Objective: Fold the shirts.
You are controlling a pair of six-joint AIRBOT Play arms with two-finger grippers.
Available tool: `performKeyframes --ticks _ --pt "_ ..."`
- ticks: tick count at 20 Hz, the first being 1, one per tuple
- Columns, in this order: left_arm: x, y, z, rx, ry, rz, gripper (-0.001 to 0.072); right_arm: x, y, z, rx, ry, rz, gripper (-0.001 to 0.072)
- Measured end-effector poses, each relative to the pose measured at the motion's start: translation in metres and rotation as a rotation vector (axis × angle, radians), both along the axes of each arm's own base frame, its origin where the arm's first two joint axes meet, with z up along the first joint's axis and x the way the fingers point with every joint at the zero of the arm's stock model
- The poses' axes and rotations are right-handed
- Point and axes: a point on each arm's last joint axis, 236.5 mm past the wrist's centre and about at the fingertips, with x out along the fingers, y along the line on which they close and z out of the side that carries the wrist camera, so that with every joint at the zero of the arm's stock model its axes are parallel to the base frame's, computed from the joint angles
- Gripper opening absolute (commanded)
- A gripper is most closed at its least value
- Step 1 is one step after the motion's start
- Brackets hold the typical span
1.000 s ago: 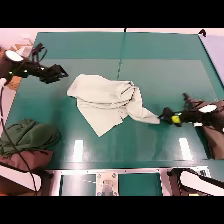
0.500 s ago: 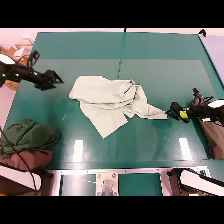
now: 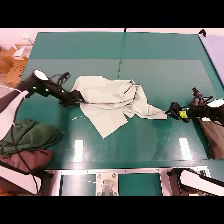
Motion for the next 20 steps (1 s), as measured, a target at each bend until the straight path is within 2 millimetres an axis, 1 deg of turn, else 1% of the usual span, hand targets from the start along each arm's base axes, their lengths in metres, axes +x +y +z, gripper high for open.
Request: performKeyframes --ticks 1,2,6,7,8,9,11,12,13,15,16,17,20 --pt "-0.001 -0.002 -0.002 0.005 -0.001 -0.001 0.0598 0.000 0.000 0.000 0.000 0.000 0.000 0.0018" --pt "-0.002 -0.003 -0.005 0.014 -0.001 0.000 0.0529 0.000 0.000 0.000 0.000 0.000 0.001 0.0018" --pt "-0.008 -0.008 -0.013 0.031 0.011 -0.008 0.0518 0.000 0.004 0.000 0.000 0.000 0.013 0.0018" --pt "-0.010 -0.010 -0.015 0.032 0.015 -0.008 0.0199 0.000 0.006 0.000 0.001 0.001 0.019 0.0018" --pt "-0.013 -0.010 -0.019 0.040 0.020 -0.012 0.0032 0.000 0.009 0.000 0.002 0.001 0.026 0.0018" --pt "-0.017 -0.011 -0.023 0.042 0.028 -0.019 0.0033 0.000 0.011 0.000 0.002 0.001 0.033 0.0018" --pt "-0.018 -0.012 -0.023 0.043 0.018 -0.038 0.0033 0.000 0.014 0.000 0.003 0.002 0.041 0.0027" --pt "-0.019 -0.012 -0.023 0.044 0.015 -0.044 0.0032 -0.001 0.015 -0.001 0.004 0.003 0.043 0.0154" --pt "-0.019 -0.011 -0.024 0.048 0.012 -0.052 0.0033 -0.002 0.017 -0.002 0.006 0.007 0.045 0.0263" --pt "-0.022 -0.009 -0.025 0.061 0.014 -0.071 0.0033 -0.007 0.016 -0.005 0.004 0.021 0.052 0.0275" --pt "-0.025 -0.007 -0.026 0.069 0.018 -0.084 0.0033 -0.010 0.013 -0.006 0.005 0.030 0.048 0.0313" --pt "-0.026 -0.006 -0.027 0.076 0.021 -0.093 0.0032 -0.012 0.007 -0.006 0.003 0.035 0.041 0.0390" --pt "-0.029 -0.003 -0.028 0.091 0.024 -0.110 0.0033 -0.023 -0.013 -0.008 0.033 0.060 0.018 0.0399"
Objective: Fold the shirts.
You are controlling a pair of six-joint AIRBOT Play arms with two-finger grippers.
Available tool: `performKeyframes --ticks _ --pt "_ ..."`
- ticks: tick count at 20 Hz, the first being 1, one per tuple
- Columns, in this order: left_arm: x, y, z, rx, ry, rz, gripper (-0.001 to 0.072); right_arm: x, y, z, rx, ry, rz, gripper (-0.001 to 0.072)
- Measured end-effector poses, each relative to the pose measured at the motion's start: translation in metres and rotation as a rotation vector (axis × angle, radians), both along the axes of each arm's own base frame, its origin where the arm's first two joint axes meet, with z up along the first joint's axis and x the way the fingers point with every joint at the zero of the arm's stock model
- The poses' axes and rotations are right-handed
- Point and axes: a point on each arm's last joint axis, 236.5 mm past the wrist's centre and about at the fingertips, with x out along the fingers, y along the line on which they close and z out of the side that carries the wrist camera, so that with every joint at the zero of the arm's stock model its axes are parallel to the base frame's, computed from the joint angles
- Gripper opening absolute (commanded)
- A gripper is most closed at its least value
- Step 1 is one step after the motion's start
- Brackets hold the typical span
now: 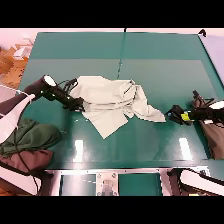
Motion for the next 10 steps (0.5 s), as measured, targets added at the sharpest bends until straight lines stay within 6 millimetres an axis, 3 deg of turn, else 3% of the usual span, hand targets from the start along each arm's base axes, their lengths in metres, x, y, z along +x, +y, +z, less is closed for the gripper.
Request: performKeyframes --ticks 3,9,10 --pt "-0.001 0.002 -0.001 0.008 0.001 -0.008 0.0033 -0.011 -0.002 -0.006 0.099 0.035 -0.004 0.0392" --pt "-0.002 0.002 -0.001 0.009 0.003 -0.010 0.0033 -0.016 0.033 -0.023 0.270 0.077 0.073 0.0343" --pt "-0.002 0.002 -0.001 0.009 0.003 -0.009 0.0033 -0.016 0.036 -0.025 0.278 0.079 0.081 0.0286"
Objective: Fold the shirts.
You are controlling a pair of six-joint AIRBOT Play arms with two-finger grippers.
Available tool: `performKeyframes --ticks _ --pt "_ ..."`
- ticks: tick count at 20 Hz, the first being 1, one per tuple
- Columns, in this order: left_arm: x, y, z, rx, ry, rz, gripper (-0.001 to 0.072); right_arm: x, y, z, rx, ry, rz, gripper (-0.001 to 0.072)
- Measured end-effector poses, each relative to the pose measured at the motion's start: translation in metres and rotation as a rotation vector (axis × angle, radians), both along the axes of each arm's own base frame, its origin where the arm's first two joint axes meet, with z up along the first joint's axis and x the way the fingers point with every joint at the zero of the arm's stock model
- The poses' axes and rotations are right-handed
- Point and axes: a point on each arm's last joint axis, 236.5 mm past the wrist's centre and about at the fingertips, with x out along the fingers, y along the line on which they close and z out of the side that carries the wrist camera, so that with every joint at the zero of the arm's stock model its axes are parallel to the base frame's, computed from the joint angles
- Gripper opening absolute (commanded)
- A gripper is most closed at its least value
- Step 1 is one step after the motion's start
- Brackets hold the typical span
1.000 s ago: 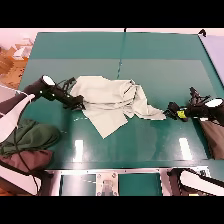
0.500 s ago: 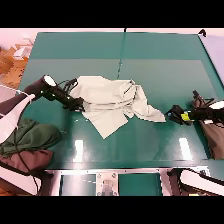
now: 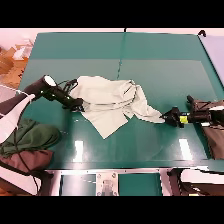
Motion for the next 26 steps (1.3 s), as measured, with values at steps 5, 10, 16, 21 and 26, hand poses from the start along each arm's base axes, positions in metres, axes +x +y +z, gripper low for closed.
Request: performKeyframes --ticks 5,10,16,21,26 --pt "0.001 -0.001 0.001 -0.004 0.000 0.001 0.0032 0.005 0.006 -0.006 0.002 -0.019 0.023 0.0017" --pt "0.036 -0.006 0.071 -0.025 -0.132 -0.045 0.0031 0.065 0.011 0.076 0.091 -0.277 0.010 0.0017" --pt "0.067 -0.007 0.358 -0.075 -0.753 0.002 0.0032 0.129 -0.016 0.375 0.033 -0.946 -0.119 0.0018" --pt "-0.031 0.043 0.581 -0.030 -1.371 0.220 0.0032 0.051 -0.027 0.587 -0.160 -1.403 -0.314 0.0018" --pt "-0.153 0.091 0.688 0.010 -1.765 0.397 0.0032 -0.034 0.002 0.669 -0.359 -1.640 -0.411 0.0018"
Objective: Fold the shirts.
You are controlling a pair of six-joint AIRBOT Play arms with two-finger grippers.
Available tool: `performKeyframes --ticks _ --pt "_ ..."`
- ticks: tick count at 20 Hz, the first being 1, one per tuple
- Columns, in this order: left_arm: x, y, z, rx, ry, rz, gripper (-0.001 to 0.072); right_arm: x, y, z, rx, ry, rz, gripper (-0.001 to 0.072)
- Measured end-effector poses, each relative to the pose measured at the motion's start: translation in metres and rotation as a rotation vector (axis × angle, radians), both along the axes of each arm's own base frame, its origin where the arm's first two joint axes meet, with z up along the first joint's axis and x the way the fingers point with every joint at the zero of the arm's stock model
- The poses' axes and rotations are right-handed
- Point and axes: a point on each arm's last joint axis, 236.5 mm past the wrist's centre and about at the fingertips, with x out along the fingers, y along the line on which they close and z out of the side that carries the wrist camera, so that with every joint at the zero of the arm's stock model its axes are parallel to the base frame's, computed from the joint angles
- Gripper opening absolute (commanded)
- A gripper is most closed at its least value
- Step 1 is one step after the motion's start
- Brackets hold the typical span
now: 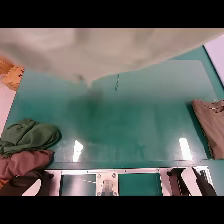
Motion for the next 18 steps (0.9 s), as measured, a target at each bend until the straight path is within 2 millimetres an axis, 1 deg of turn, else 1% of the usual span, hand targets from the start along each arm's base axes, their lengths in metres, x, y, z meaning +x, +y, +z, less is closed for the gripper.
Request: performKeyframes --ticks 1,2,3,4,5,6,7,8,9,10,11,12,13,14,16,17,18 --pt "-0.013 0.003 0.007 -0.003 -0.031 0.010 0.0033 -0.010 0.008 0.006 -0.017 -0.023 -0.017 0.0018" --pt "-0.020 0.007 0.009 -0.002 -0.043 0.024 0.0032 -0.016 0.012 0.010 -0.029 -0.038 -0.030 0.0018" --pt "-0.022 0.010 0.008 -0.001 -0.046 0.036 0.0033 -0.018 0.012 0.012 -0.036 -0.042 -0.043 0.0018" --pt "-0.021 0.011 0.005 0.000 -0.039 0.041 0.0032 -0.017 0.007 0.010 -0.038 -0.035 -0.067 0.0018" --pt "-0.014 0.011 -0.002 0.003 -0.018 0.043 0.0033 -0.012 -0.001 0.005 -0.034 -0.020 -0.084 0.0018" --pt "-0.002 0.011 -0.012 0.007 0.017 0.047 0.0033 -0.005 -0.010 -0.001 -0.021 0.001 -0.091 0.0018" --pt "0.015 0.010 -0.027 0.013 0.067 0.050 0.0033 0.004 -0.020 -0.010 -0.011 0.025 -0.091 0.0018" --pt "0.035 0.008 -0.045 0.018 0.123 0.048 0.0033 0.016 -0.030 -0.024 0.003 0.059 -0.082 0.0018" --pt "0.055 0.004 -0.064 0.021 0.183 0.037 0.0033 0.031 -0.039 -0.042 0.018 0.103 -0.066 0.0018" --pt "0.079 -0.001 -0.086 0.024 0.249 0.026 0.0033 0.049 -0.049 -0.065 0.035 0.158 -0.045 0.0018" --pt "0.105 -0.007 -0.115 0.029 0.329 0.010 0.0033 0.068 -0.055 -0.092 0.049 0.219 -0.023 0.0018" --pt "0.129 -0.012 -0.144 0.037 0.407 -0.003 0.0033 0.089 -0.062 -0.126 0.064 0.296 -0.003 0.0018" --pt "0.154 -0.017 -0.177 0.045 0.492 -0.017 0.0033 0.109 -0.065 -0.160 0.081 0.370 0.016 0.0018" --pt "0.178 -0.022 -0.211 0.050 0.571 -0.027 0.0033 0.131 -0.071 -0.201 0.099 0.455 0.027 0.0018" --pt "0.228 -0.028 -0.294 0.058 0.753 -0.037 0.0033 0.171 -0.078 -0.288 0.132 0.624 0.043 0.0018" --pt "0.248 -0.030 -0.331 0.057 0.823 -0.038 0.0033 0.189 -0.079 -0.330 0.151 0.699 0.055 0.0018" --pt "0.269 -0.033 -0.370 0.060 0.887 -0.041 0.0033 0.205 -0.081 -0.368 0.170 0.765 0.064 0.0018"
